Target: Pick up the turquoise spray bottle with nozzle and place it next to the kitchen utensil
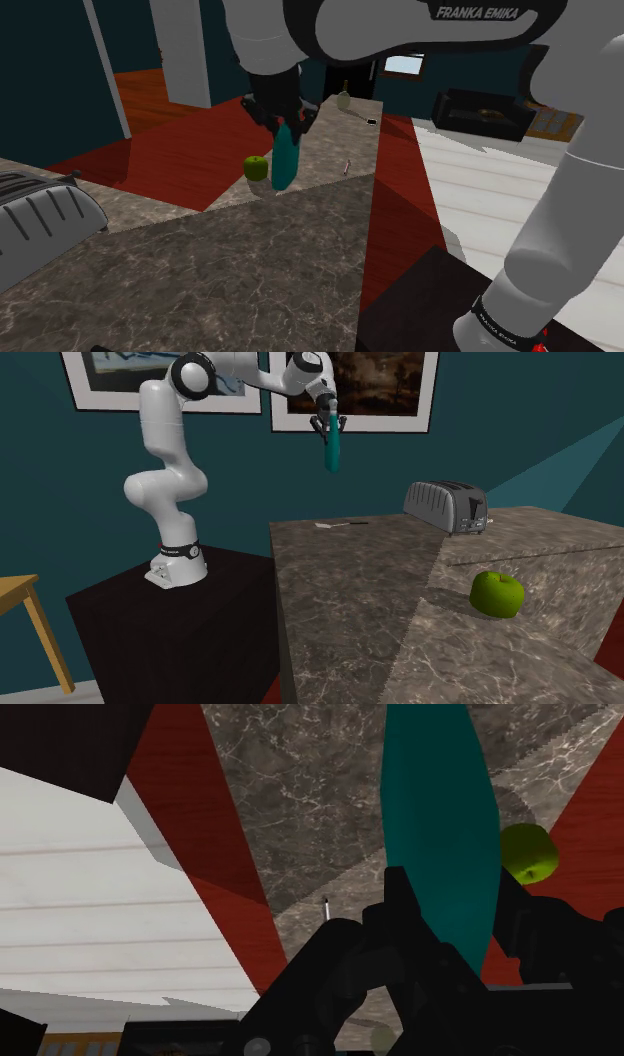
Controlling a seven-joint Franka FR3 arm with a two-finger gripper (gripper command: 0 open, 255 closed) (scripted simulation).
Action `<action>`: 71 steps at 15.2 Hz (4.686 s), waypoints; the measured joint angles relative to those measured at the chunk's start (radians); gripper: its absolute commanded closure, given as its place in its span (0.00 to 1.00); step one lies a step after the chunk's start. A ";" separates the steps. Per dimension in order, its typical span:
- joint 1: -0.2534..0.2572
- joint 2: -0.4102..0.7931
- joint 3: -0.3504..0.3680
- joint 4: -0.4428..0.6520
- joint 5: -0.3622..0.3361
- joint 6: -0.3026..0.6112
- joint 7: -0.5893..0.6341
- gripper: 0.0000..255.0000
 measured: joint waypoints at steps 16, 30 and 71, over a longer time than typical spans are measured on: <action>0.441 0.348 -0.029 0.262 -0.238 -0.219 0.286 1.00; 0.344 0.334 -0.011 0.039 -0.208 -0.046 0.372 1.00; 0.357 0.514 -0.117 -0.249 -0.357 0.269 0.609 1.00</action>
